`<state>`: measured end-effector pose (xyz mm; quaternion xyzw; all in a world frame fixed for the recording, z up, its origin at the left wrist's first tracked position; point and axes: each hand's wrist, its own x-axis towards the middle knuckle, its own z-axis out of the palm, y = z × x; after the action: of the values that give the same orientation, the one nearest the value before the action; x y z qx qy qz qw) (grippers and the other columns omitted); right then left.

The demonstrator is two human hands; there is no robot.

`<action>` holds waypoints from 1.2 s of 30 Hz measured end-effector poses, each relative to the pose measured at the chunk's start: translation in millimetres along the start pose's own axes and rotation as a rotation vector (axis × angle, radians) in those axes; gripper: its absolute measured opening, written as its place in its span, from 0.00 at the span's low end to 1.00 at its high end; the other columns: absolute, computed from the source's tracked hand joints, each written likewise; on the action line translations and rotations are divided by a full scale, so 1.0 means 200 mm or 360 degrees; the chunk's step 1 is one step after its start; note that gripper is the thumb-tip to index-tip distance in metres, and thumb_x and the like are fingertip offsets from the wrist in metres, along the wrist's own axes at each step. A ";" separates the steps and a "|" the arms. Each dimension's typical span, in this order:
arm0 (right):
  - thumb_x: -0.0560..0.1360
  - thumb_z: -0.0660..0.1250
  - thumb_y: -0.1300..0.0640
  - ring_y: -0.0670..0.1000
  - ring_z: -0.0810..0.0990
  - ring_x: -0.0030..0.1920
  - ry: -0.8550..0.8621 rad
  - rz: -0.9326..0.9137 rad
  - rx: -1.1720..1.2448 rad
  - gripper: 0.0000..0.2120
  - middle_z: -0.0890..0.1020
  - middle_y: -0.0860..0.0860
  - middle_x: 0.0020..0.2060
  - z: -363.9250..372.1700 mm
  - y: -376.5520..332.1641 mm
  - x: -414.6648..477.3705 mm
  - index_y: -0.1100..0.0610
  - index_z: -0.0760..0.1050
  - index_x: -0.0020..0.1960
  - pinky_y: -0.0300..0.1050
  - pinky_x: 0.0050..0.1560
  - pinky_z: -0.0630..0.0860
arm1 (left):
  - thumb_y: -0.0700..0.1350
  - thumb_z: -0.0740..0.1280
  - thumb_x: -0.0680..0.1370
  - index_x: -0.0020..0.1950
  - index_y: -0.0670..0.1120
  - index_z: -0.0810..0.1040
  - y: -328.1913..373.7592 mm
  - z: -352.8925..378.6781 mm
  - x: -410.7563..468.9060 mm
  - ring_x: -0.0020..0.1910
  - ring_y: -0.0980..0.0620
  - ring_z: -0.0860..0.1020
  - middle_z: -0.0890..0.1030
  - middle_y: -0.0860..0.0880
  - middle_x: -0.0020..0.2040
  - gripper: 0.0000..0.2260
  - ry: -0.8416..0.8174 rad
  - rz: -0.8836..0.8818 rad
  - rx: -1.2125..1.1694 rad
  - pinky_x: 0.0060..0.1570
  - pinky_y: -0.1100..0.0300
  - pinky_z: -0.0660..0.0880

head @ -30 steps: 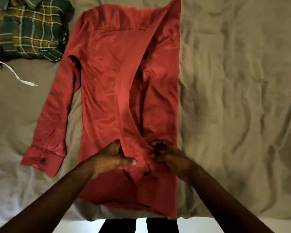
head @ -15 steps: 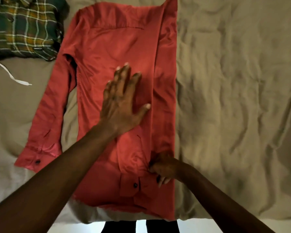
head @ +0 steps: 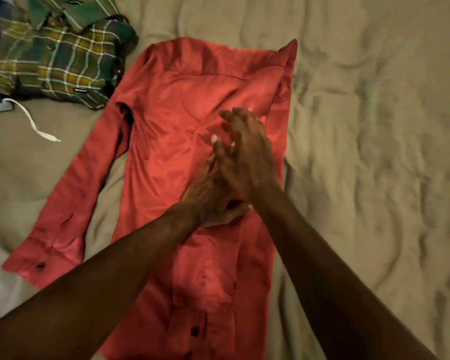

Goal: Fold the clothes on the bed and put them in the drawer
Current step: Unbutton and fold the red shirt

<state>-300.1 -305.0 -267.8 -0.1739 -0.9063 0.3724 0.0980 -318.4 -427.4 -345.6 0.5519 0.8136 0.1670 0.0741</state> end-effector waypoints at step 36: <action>0.79 0.69 0.57 0.53 0.86 0.44 -0.0369 0.1384 0.1260 0.08 0.87 0.56 0.46 -0.40 0.20 0.26 0.58 0.82 0.55 0.51 0.50 0.84 | 0.45 0.70 0.79 0.53 0.49 0.83 0.17 -0.71 -0.04 0.50 0.56 0.82 0.83 0.55 0.49 0.04 0.0860 -0.0992 -0.0979 0.52 0.54 0.79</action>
<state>-313.5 -206.9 -238.0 -0.4372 -0.5492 0.7044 -0.1056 -328.5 -450.5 -202.1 0.1730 0.8429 0.5052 0.0665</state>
